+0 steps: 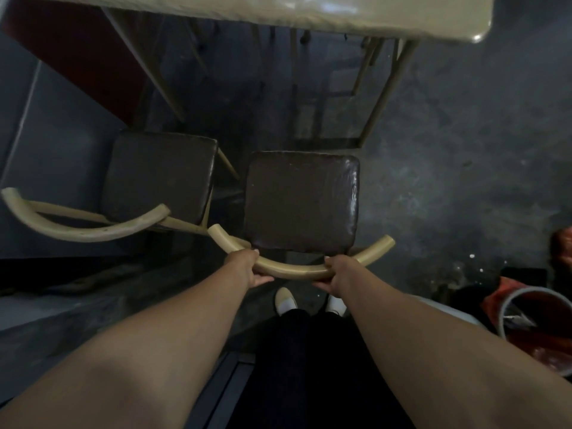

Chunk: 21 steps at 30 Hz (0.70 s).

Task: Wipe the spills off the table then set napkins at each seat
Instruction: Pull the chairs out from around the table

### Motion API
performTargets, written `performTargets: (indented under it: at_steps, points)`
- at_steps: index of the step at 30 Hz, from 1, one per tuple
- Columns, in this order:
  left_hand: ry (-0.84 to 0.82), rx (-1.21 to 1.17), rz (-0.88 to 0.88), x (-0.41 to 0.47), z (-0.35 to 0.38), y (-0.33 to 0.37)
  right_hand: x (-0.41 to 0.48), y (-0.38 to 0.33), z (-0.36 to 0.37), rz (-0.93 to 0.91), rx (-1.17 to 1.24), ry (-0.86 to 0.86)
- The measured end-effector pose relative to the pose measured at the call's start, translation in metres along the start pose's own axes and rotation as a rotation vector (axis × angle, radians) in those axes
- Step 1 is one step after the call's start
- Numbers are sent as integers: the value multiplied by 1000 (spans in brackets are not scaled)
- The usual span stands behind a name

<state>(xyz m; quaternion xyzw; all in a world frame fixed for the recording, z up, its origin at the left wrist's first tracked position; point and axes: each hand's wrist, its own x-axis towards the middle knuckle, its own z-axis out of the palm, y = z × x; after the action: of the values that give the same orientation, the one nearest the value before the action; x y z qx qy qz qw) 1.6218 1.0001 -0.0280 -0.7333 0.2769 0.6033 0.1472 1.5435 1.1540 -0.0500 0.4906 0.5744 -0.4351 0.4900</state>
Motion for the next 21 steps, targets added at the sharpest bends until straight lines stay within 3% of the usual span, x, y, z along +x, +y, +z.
performTargets:
  at_steps: [7,21]
  points:
    - [-45,4,4,-2,0,26,8,-20,5,-31,115,33]
    - [-39,10,114,-39,68,145,-10,-162,26,-153,113,55]
